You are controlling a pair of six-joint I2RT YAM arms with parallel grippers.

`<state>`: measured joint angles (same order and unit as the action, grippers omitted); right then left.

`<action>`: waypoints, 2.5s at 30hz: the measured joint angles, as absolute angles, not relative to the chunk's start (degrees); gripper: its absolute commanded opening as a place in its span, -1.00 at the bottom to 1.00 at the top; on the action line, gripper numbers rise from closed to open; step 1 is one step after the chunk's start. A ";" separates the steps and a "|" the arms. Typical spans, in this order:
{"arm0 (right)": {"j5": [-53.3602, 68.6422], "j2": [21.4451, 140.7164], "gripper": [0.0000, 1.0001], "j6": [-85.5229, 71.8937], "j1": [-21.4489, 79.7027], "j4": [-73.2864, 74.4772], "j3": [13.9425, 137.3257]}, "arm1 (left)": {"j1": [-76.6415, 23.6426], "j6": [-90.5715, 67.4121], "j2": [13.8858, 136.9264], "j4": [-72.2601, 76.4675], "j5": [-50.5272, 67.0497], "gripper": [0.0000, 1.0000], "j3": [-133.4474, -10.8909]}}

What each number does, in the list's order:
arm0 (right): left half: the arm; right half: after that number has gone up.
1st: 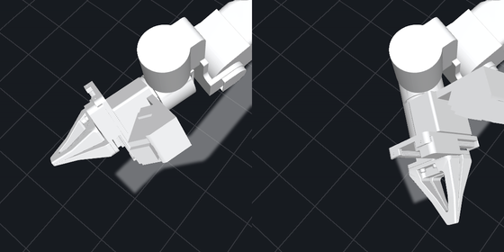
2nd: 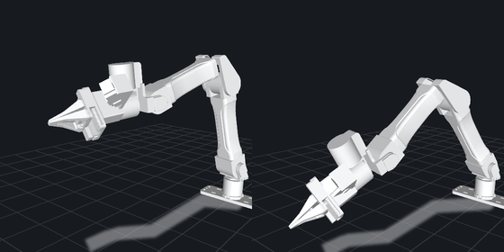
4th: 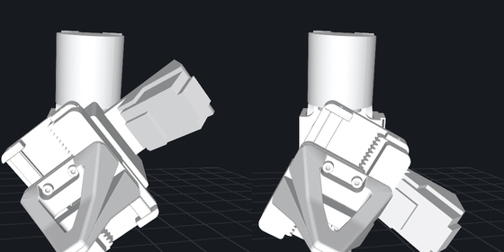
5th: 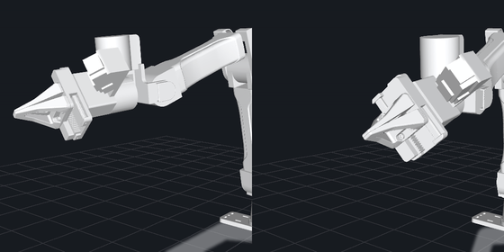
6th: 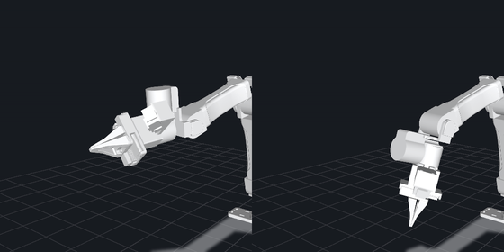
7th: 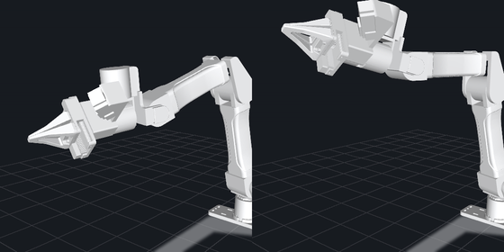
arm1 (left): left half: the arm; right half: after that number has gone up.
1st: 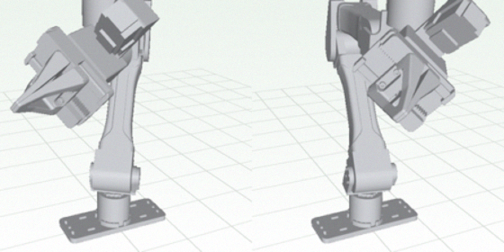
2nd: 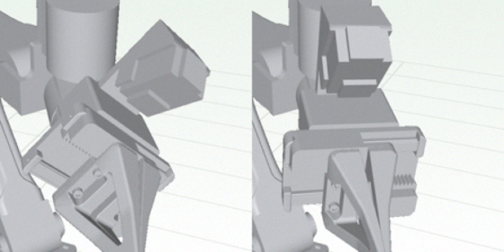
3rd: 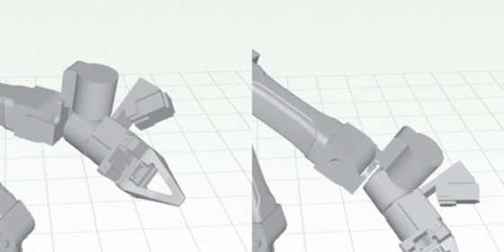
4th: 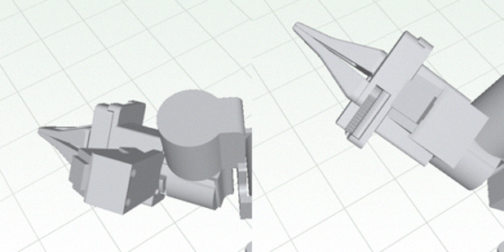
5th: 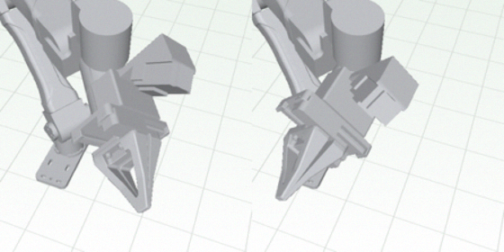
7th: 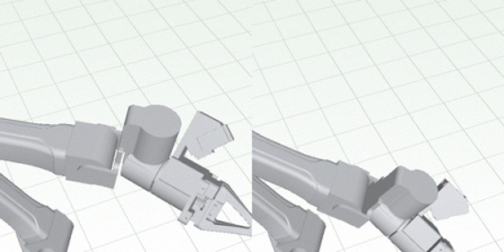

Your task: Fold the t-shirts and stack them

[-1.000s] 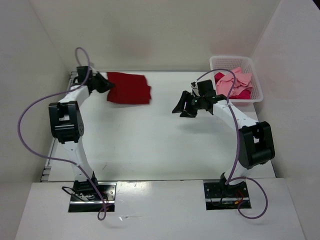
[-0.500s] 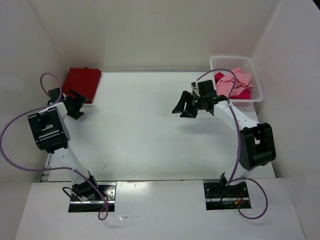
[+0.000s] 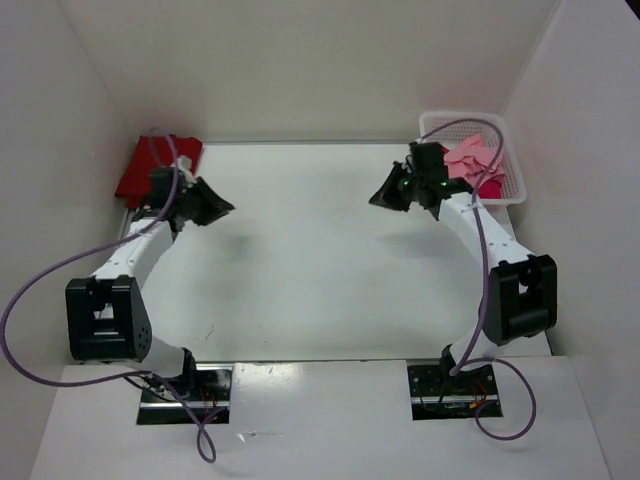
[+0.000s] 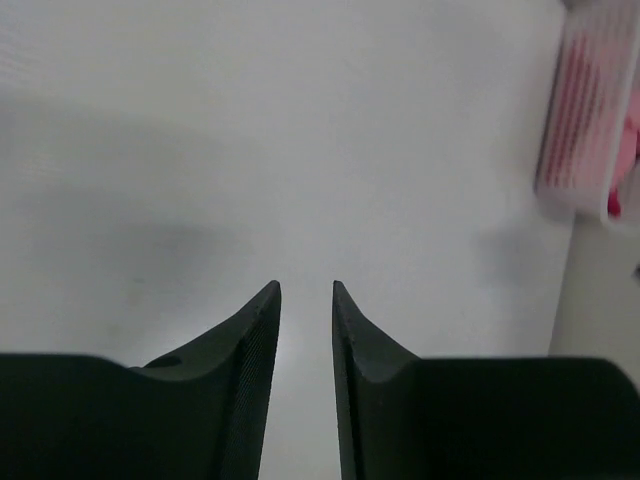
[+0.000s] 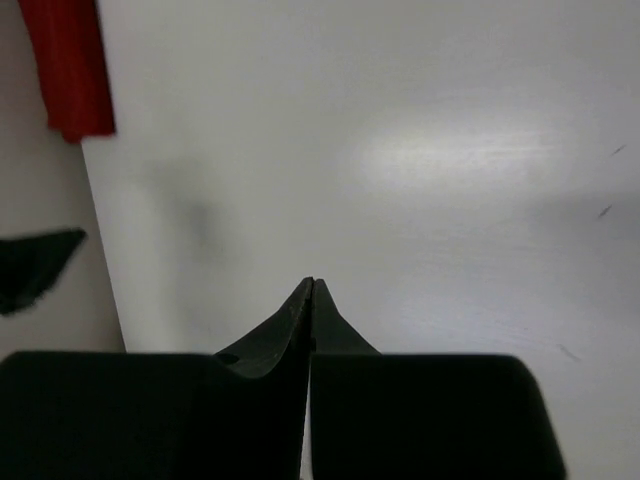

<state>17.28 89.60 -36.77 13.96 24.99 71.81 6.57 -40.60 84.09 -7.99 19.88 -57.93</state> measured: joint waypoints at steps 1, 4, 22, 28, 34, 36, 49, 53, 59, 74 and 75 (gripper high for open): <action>16.03 89.43 -0.99 -37.04 12.45 25.06 73.34 | 2.92 -40.73 83.94 -8.16 20.53 -0.32 -57.82; 10.44 90.56 -0.60 -37.63 6.00 27.92 81.71 | -7.57 -42.22 84.01 -8.08 23.40 -0.32 -56.18; -17.02 120.16 0.71 -36.29 -9.80 42.46 115.72 | -20.67 -43.42 86.28 -6.13 39.35 0.15 -53.89; -21.45 123.85 0.71 -37.69 -10.33 45.10 117.78 | -17.69 -43.27 88.47 -5.26 40.36 0.17 -53.01; -23.09 125.82 0.71 -38.94 -12.62 44.82 119.77 | -17.65 -43.29 90.50 -5.34 40.62 0.17 -52.99; -22.72 127.28 0.71 -39.18 -13.43 44.31 121.08 | -17.65 -43.29 90.70 -5.34 40.69 0.17 -52.99; -16.78 136.84 -1.00 -39.81 -13.74 42.26 131.24 | -17.65 -43.46 90.96 -6.02 39.70 0.17 -53.01; -16.71 132.70 -1.00 -39.31 -12.23 39.24 126.72 | -17.65 -43.48 90.96 -6.35 39.00 0.17 -53.60; -15.62 113.89 -1.00 -36.84 -5.61 35.83 116.53 | -16.56 -43.42 91.02 -7.29 38.68 0.20 -58.78; 15.59 97.65 -1.00 -40.80 16.29 26.11 148.64 | 0.49 -50.72 89.56 -5.87 35.81 0.25 -61.36; 16.80 97.69 -1.00 -41.17 16.29 25.45 148.38 | 2.07 -51.29 88.66 -5.96 35.70 0.25 -60.45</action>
